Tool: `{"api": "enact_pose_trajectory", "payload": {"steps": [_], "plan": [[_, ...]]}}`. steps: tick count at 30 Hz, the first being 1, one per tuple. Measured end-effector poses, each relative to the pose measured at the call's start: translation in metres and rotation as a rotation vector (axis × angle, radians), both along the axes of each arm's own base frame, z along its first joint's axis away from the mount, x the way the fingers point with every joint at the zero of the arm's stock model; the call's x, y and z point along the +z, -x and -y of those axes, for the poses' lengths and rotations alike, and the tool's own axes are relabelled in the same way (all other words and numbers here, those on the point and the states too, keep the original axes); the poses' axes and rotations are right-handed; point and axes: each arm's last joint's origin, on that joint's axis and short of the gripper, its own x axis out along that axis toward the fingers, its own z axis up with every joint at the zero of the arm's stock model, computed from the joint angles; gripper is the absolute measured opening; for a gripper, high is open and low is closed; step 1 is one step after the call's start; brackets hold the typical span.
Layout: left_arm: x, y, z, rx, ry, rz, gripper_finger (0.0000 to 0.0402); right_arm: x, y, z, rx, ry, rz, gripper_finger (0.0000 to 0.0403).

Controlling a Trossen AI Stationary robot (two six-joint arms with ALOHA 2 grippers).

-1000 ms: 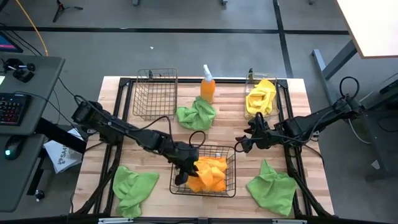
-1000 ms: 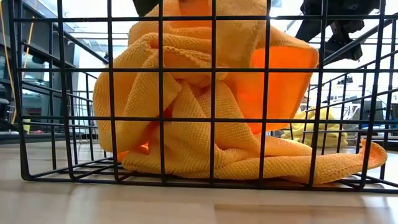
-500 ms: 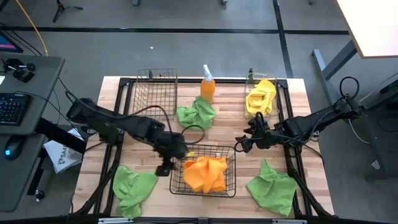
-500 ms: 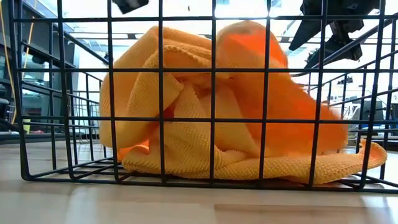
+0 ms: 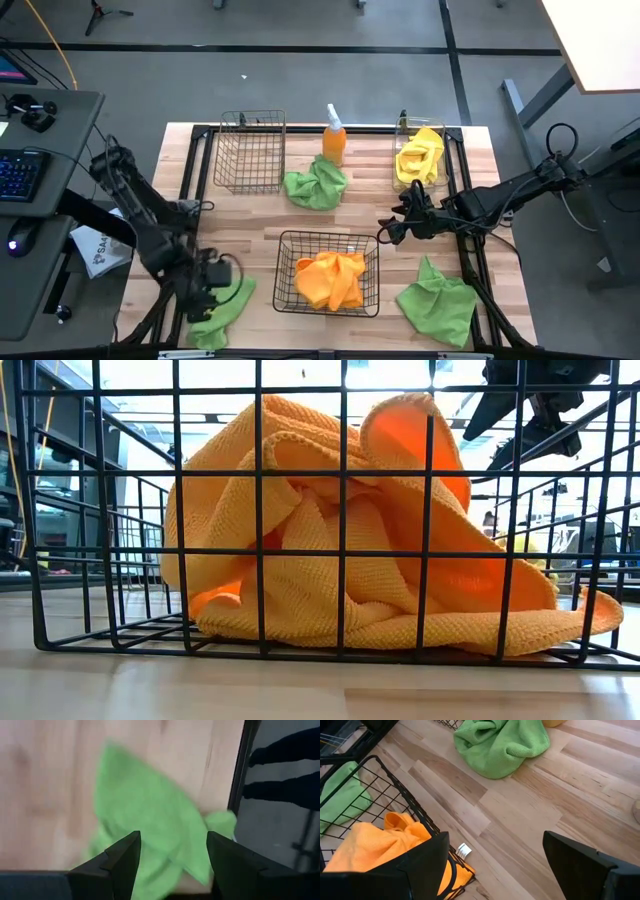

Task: Sort microfiber towel by color & place in baskets
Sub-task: Put the bottom left green microfiber towel into the gold wire basket

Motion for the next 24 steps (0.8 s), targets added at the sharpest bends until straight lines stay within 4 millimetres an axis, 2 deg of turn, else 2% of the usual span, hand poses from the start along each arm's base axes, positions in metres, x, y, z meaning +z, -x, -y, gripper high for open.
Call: {"api": "enact_pose_trajectory", "payload": {"steps": [4, 7, 13, 21, 24], "plan": [[-0.029, 0.016, 0.013, 0.111, 0.082, -0.098, 0.0216, 0.000, 0.000, 0.000, 0.000, 0.000, 0.000, 0.0318], [-0.042, 0.019, 0.017, 0.155, 0.060, -0.160, 0.0216, 0.000, 0.000, 0.000, 0.000, 0.001, 0.000, 0.0318], [-0.065, 0.012, 0.023, 0.280, -0.017, -0.232, 0.0216, 0.000, 0.000, 0.000, 0.004, 0.007, -0.006, 0.0318], [-0.106, -0.002, 0.039, 0.305, -0.061, -0.312, 0.0216, 0.000, 0.001, 0.000, 0.005, 0.009, -0.010, 0.0318], [-0.113, -0.005, 0.040, 0.303, -0.074, -0.351, 0.0213, 0.000, 0.001, 0.000, 0.006, 0.007, -0.010, 0.0318]]}}
